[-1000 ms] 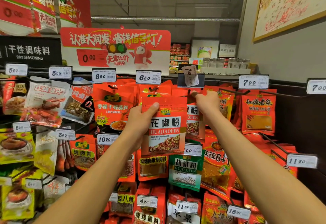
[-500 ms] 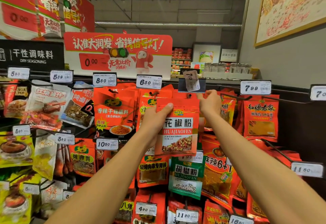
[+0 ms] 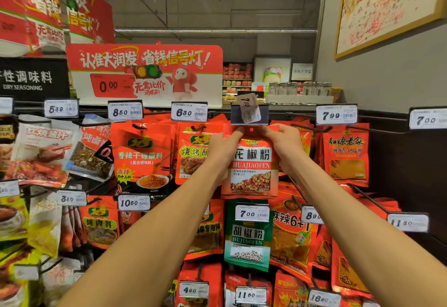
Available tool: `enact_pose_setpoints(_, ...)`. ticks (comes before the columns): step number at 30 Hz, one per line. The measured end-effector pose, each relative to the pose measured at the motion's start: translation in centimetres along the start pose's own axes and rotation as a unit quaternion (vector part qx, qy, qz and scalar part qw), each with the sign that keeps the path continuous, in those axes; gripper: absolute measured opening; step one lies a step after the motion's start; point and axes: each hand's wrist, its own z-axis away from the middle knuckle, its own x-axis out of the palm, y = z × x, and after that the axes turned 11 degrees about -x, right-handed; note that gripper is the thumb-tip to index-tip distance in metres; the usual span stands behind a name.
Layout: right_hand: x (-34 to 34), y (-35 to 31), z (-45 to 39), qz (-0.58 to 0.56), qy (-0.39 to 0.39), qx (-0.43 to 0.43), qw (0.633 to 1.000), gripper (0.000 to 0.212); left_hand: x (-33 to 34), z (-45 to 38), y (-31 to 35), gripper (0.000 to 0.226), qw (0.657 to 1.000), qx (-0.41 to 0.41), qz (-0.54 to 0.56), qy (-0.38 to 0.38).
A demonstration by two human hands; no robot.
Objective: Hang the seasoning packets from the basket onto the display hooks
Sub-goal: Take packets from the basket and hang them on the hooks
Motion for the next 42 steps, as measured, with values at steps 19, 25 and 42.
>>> enact_pose_setpoints(19, 3.0, 2.4, -4.4, 0.26, 0.102, -0.029, 0.96, 0.037, -1.8, -0.1, -0.1, 0.057, 0.979, 0.01, -0.165, 0.115)
enact_pose_setpoints(25, 3.9, 3.8, -7.6, 0.318, 0.112, 0.026, 0.941, 0.029, -4.0, 0.6, -1.2, 0.041, 0.98, 0.034, -0.171, 0.092)
enact_pose_setpoints(42, -4.7, 3.4, 8.3, 0.042, -0.013, 0.085, 0.995, 0.015, -9.3, 4.9, -5.5, 0.019, 0.995, -0.029, -0.095, 0.002)
